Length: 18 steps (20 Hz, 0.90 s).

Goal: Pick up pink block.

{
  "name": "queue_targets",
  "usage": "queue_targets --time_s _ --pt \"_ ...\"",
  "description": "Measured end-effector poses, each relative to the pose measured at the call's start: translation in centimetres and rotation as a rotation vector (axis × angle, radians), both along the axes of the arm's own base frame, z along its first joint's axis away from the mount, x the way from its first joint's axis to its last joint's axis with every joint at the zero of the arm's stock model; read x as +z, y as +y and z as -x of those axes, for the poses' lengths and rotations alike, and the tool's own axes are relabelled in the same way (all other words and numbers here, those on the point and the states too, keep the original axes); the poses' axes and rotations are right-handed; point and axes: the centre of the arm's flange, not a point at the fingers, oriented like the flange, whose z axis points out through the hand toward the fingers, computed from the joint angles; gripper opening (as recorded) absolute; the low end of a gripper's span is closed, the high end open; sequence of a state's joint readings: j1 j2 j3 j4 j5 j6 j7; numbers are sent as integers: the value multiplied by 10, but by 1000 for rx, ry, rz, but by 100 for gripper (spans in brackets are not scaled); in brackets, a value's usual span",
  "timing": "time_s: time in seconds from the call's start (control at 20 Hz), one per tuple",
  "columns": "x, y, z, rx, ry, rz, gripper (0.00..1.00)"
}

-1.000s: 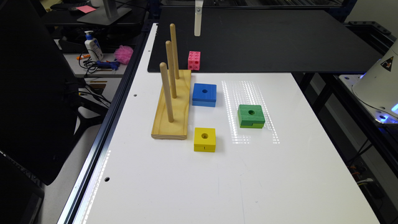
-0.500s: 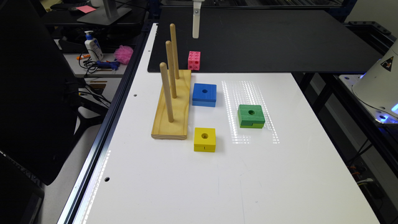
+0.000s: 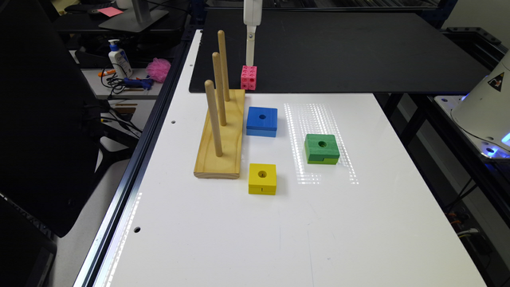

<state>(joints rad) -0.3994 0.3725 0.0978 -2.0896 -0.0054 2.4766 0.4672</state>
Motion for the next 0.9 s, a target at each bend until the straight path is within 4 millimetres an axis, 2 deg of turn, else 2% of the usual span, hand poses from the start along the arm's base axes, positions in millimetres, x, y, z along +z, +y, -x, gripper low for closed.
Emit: queue_targets --time_s 0.3,0.7,0.9 --pt "-27 0 -1 -1 -5 -4 100" --pt "-26 11 -6 3 -15 -9 100" --pt "-33 11 -5 2 -10 -12 100"
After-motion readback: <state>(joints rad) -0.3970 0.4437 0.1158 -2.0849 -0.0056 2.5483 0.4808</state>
